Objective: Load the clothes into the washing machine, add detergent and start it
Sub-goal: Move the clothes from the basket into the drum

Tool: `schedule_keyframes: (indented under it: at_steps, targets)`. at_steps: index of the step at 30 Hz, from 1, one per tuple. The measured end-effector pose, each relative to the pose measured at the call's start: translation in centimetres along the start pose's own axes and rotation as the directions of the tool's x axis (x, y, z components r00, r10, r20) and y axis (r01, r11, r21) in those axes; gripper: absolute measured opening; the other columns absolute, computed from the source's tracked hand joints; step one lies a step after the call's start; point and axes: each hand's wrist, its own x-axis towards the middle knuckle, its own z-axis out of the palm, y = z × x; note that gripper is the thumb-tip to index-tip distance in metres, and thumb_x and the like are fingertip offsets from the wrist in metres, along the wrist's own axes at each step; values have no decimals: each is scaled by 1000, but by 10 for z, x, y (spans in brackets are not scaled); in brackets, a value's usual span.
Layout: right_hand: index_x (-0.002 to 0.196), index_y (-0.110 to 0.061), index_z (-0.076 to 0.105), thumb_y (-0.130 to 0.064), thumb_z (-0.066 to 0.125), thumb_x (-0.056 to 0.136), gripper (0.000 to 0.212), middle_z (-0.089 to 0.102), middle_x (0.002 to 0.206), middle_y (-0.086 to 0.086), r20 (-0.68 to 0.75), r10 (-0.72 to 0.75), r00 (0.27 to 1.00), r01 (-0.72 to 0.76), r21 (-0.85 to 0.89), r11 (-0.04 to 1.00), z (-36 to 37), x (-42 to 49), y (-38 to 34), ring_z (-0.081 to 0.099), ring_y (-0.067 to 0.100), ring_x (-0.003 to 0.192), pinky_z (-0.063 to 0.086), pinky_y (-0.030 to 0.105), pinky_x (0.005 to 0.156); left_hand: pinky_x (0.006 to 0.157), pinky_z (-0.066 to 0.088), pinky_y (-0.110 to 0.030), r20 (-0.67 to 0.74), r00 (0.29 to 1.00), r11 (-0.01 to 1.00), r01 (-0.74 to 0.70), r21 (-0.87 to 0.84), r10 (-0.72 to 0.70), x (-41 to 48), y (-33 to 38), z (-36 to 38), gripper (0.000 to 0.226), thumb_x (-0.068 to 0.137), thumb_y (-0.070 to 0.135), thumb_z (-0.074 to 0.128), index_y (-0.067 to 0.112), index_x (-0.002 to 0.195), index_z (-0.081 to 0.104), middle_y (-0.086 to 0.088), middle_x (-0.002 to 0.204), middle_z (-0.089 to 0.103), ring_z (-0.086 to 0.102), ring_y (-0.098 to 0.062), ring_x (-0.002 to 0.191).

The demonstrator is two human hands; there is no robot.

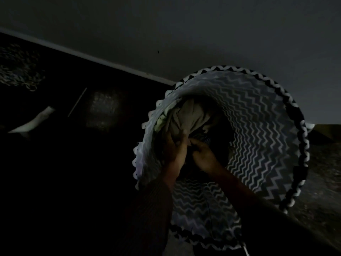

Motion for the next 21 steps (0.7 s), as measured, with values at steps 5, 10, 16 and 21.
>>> schedule_keyframes:
  at_steps: [5, 10, 16, 21]
  targets:
    - [104, -11, 72, 5, 48, 97, 29, 75, 96, -5, -10, -22, 1000, 23, 136, 990, 1, -49, -30, 69, 7, 91, 51, 19, 78, 115, 33, -48, 31, 993, 962, 115, -246, -111, -31, 30, -16, 114, 61, 82, 67, 37, 154, 18, 5, 159, 27, 32, -21, 143]
    - [109, -16, 70, -19, 53, 96, 22, 70, 105, -3, -81, -222, 972, 218, -59, 974, 5, -95, -49, 65, 18, 100, 53, 36, 89, 83, 45, -23, -28, 1000, 935, -12, -355, 2, -62, 58, -31, 51, 87, 15, 71, 22, 135, 55, -1, 128, 60, 56, -15, 109]
    - [138, -13, 38, -57, 80, 62, 97, 38, 138, 8, -341, -488, 804, 232, -575, 784, -1, -122, -84, 37, 24, 128, 40, 32, 104, 65, 52, -27, 26, 999, 896, -24, -443, 40, -109, 90, -57, 30, 70, 0, 66, 20, 91, 72, -1, 92, 71, 66, -24, 82]
    - [147, -39, 31, -67, 83, 59, 107, 36, 153, 0, -105, -353, 930, 264, -478, 838, -26, -124, -95, 36, 14, 142, 36, 42, 115, 80, 57, -41, 217, 964, 919, -59, -390, 154, -141, 104, -74, 41, 55, 1, 59, 10, 91, 76, -9, 98, 74, 67, -31, 97]
